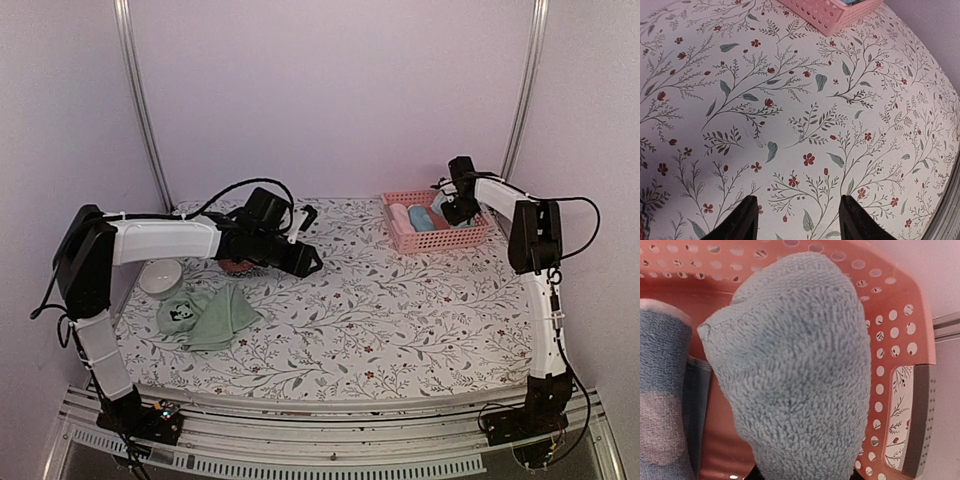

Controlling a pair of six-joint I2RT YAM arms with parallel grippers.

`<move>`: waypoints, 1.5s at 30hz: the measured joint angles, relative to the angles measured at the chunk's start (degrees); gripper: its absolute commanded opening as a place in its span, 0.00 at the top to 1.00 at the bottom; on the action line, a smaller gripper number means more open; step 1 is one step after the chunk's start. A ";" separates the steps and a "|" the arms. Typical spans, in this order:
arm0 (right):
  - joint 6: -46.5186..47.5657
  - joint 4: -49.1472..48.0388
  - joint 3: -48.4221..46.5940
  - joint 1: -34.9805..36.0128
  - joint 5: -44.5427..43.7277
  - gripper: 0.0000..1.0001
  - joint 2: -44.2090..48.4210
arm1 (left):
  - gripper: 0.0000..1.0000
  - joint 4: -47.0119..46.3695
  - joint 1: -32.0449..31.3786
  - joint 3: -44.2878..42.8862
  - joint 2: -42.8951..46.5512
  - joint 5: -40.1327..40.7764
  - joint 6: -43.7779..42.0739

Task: Roll the towels
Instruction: Place the bin in the storage box.

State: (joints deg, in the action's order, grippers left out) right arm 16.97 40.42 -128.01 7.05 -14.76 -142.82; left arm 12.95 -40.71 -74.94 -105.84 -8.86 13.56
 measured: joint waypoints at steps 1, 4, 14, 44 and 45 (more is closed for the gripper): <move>0.00 -0.09 0.00 0.00 -0.31 0.95 -0.59 | 0.43 -0.02 0.00 0.00 0.00 -0.13 0.02; 0.00 -0.63 0.00 0.02 -1.44 0.95 -2.47 | 0.43 -0.04 0.02 0.00 -0.04 -0.68 0.11; -0.22 -1.22 -1.03 0.66 -0.50 0.72 -3.39 | 0.43 -0.11 0.20 0.00 -0.59 -2.10 0.90; 0.11 3.91 -0.15 0.28 15.93 0.32 0.70 | 0.43 0.04 0.33 0.00 -2.32 -3.98 1.25; 0.39 4.11 -0.15 0.26 16.68 0.32 1.29 | 0.43 0.04 0.33 0.00 -2.32 -3.98 1.25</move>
State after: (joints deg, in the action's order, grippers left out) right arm 17.37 44.53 -128.16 7.31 1.91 -141.53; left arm 12.99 -40.38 -74.94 -108.16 -12.84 14.81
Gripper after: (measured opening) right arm 0.664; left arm 0.574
